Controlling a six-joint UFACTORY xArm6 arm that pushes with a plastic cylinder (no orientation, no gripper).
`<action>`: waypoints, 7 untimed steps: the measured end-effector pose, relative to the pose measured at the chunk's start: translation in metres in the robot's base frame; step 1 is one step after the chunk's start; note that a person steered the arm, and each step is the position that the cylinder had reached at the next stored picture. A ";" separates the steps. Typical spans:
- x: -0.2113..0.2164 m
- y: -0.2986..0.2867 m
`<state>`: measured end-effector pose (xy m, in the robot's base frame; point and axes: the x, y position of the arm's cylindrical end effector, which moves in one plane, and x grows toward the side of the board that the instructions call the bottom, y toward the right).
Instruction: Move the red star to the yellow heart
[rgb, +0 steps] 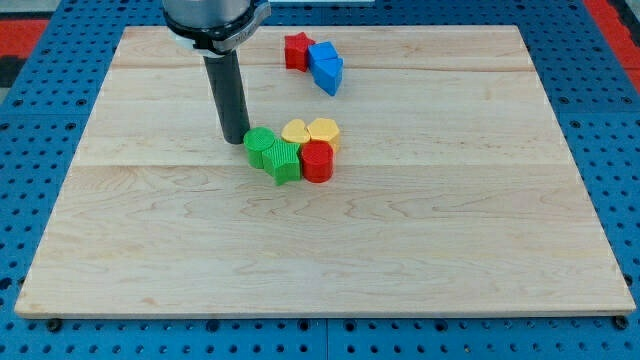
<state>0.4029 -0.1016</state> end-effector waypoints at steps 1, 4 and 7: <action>-0.003 -0.003; -0.142 -0.012; -0.198 0.082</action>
<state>0.2047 -0.0197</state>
